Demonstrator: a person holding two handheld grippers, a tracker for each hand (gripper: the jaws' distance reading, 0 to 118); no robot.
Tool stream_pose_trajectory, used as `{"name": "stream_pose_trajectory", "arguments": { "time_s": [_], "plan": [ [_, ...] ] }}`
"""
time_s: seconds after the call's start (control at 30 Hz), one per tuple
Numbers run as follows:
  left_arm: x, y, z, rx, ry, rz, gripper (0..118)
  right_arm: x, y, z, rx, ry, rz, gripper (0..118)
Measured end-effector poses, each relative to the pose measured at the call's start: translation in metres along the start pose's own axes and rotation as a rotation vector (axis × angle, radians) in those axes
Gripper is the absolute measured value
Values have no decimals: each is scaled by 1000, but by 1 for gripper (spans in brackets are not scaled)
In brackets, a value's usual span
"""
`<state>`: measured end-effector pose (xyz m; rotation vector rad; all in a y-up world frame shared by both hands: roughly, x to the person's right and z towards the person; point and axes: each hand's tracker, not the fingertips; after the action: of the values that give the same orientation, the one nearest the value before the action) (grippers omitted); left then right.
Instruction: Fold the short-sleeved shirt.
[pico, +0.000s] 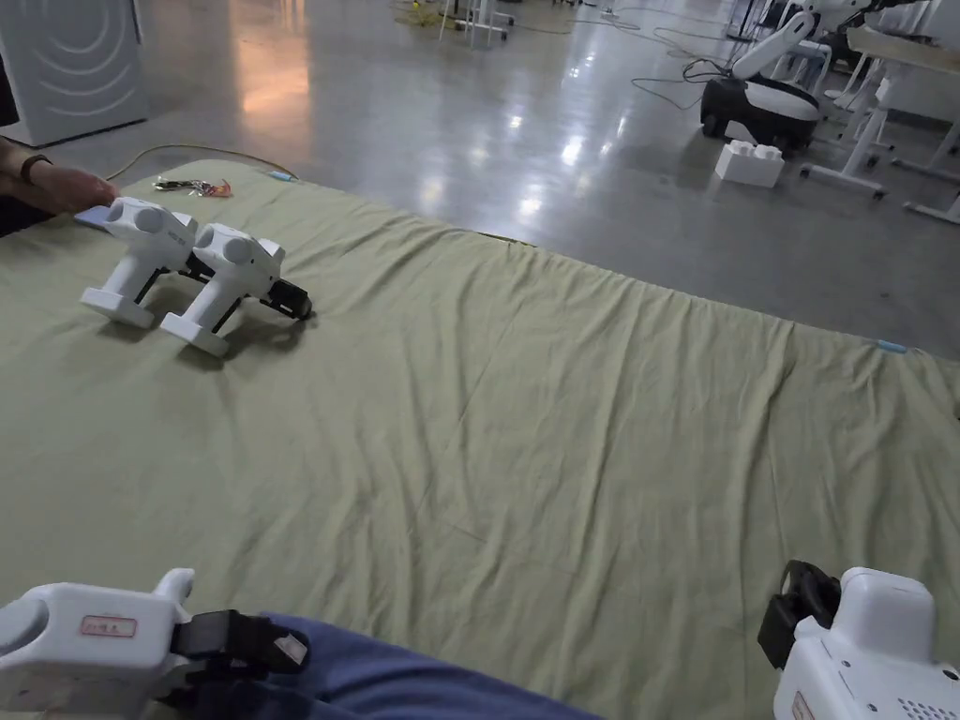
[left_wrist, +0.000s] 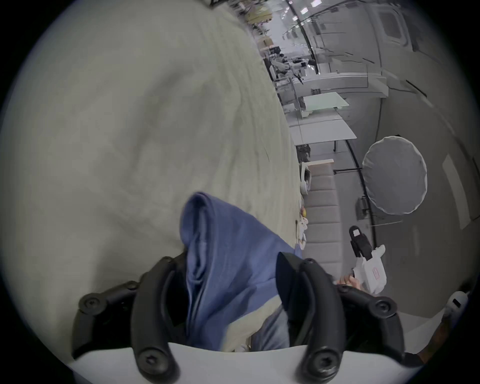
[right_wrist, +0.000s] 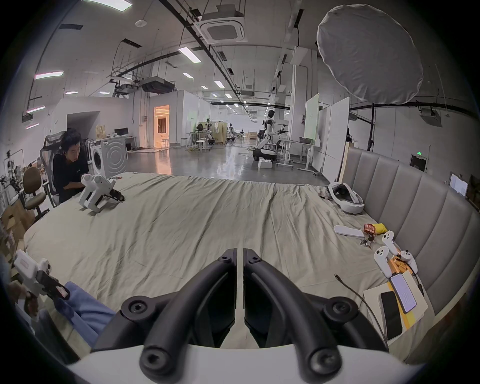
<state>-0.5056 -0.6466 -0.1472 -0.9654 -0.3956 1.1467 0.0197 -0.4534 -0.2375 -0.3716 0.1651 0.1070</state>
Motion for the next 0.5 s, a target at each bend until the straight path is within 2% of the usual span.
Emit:
{"name": "stream_pose_trajectory", "arguments": {
  "time_s": [0.03,0.07,0.1,0.13,0.17,0.2,0.3,0.37,0.5],
  "plan": [
    [2,-1,-5,0,24,-25,42,-1,0,0,-3,3,1,6],
    [4,-3,-10,-12,71,-71,16,-2,-1,-1,-6,5,4,6],
    [17,-13,-17,-22,158,-103,15,-4,-1,-1,-10,8,8,6],
    [17,-15,-19,-6,172,-86,15,-4,-1,-2,-13,11,13,6],
    [16,-15,-16,11,102,-55,14,-5,-1,-2,-17,13,20,6],
    [18,-14,-13,18,106,-51,13,-6,-1,-2,-20,16,29,6],
    [38,-11,-9,24,207,-171,13,-6,-1,-2,-21,20,45,6],
    [36,0,0,29,238,-214,12,-6,-2,-3,-23,22,53,6],
    [81,0,32,108,286,-281,12,-4,-1,-3,-24,24,67,6]
  ]
}}
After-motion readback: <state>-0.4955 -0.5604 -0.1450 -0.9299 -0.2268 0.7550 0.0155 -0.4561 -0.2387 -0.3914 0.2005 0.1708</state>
